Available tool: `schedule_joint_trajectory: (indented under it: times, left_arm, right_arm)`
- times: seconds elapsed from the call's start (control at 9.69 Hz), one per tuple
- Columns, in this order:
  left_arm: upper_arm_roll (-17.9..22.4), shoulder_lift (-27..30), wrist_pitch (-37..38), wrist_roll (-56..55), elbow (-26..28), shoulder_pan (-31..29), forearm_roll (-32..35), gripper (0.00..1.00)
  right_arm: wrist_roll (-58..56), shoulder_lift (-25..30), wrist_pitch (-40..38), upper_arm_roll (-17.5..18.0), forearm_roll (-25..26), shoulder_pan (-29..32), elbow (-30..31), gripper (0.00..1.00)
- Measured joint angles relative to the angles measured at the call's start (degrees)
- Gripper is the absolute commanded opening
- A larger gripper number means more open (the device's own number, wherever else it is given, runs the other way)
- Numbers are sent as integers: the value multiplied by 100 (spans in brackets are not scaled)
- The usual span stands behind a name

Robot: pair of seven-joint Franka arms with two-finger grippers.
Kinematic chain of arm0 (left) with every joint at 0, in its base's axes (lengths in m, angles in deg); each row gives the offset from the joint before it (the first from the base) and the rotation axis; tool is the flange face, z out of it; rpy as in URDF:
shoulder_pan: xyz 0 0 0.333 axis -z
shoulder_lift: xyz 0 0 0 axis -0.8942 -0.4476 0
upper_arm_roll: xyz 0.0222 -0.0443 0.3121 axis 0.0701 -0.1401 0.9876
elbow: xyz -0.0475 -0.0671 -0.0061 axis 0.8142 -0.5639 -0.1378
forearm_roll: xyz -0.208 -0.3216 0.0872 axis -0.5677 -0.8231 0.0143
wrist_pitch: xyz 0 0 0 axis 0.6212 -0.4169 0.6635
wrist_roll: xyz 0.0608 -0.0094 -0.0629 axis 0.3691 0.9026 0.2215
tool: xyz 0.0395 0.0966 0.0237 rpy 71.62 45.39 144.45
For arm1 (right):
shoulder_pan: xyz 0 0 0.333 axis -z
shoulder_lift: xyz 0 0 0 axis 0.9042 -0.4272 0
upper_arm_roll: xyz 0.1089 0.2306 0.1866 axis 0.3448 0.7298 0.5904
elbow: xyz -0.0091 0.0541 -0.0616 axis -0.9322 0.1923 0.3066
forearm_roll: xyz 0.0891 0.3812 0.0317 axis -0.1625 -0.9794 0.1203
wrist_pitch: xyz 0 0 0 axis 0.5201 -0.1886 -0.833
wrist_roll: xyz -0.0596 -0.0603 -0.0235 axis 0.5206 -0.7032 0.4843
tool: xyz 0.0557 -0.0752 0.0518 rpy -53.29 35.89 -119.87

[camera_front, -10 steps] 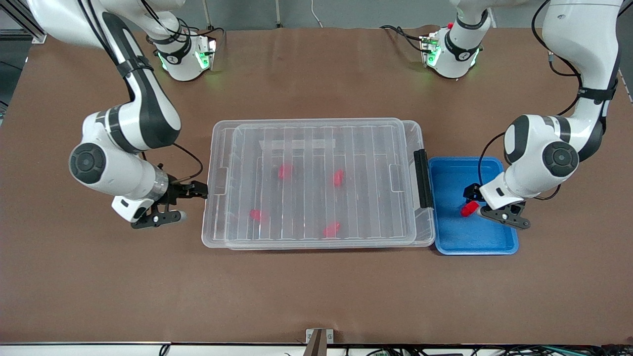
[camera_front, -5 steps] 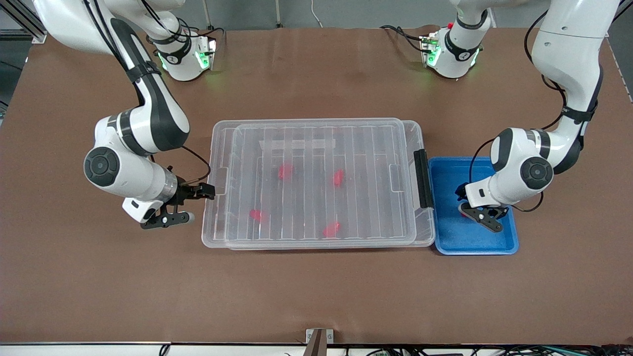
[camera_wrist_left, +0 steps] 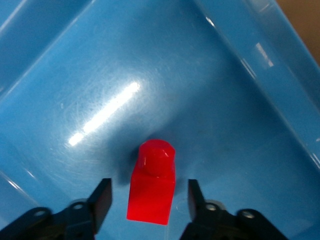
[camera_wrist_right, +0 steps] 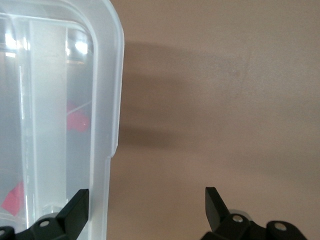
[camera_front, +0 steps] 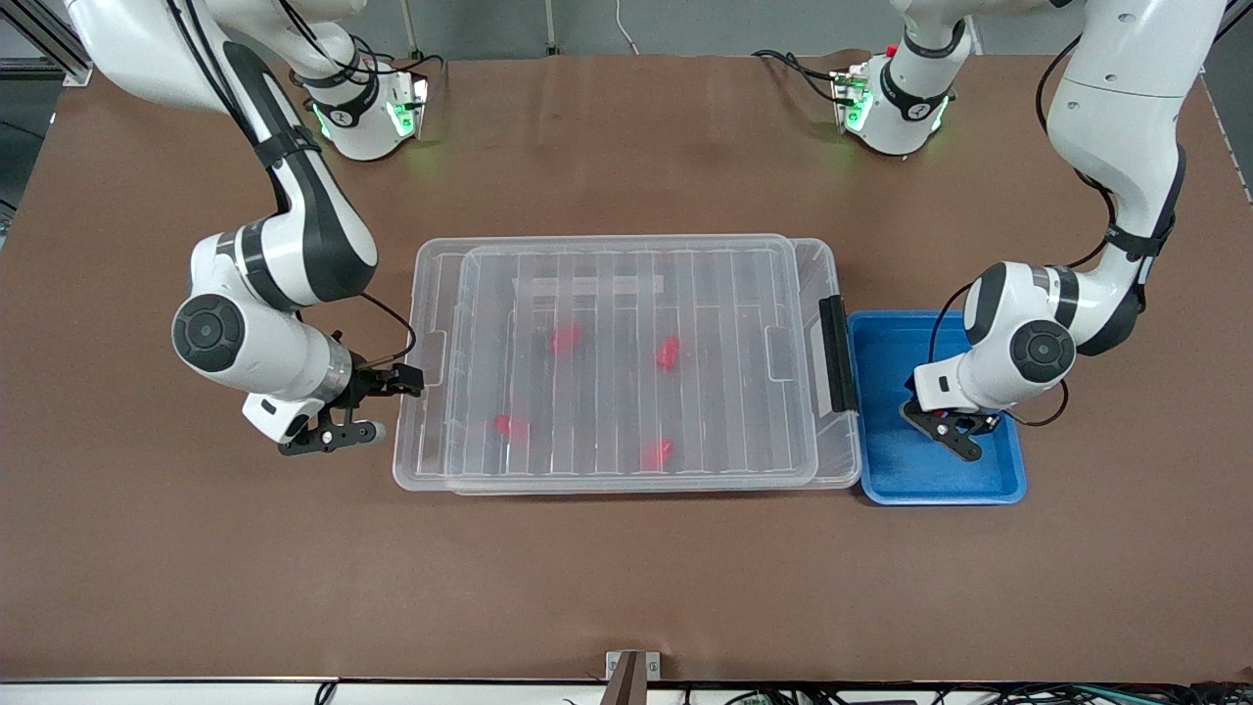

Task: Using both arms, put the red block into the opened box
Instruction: 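Slide the clear lid open with the right gripper while the left gripper grasps the block, then lift the red block with the left gripper and carry it over the box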

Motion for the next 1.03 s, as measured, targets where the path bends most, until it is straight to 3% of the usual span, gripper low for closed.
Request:
schedule_joint_trajectory:
  times: [0.21, 0.31, 0.72, 1.03]
  left_arm:
    - [-5, 0, 0, 0, -13, 7, 0, 7]
    - [-6, -1, 0, 0, -16, 7, 0, 0]
    - [-190, 249, 132, -369, -484, -3, -148, 0]
    - [-777, 839, 1348, -1503, -1223, 10, -580, 0]
  right_arm:
    - [-6, -4, -122, -14, 117, 101, -8, 100]
    - [-49, -2, -233, -14, 163, 190, -27, 100]
    - [-315, 5, -656, -19, 203, 566, -83, 100]
    - [-655, 5, -792, -36, 209, 835, -93, 100]
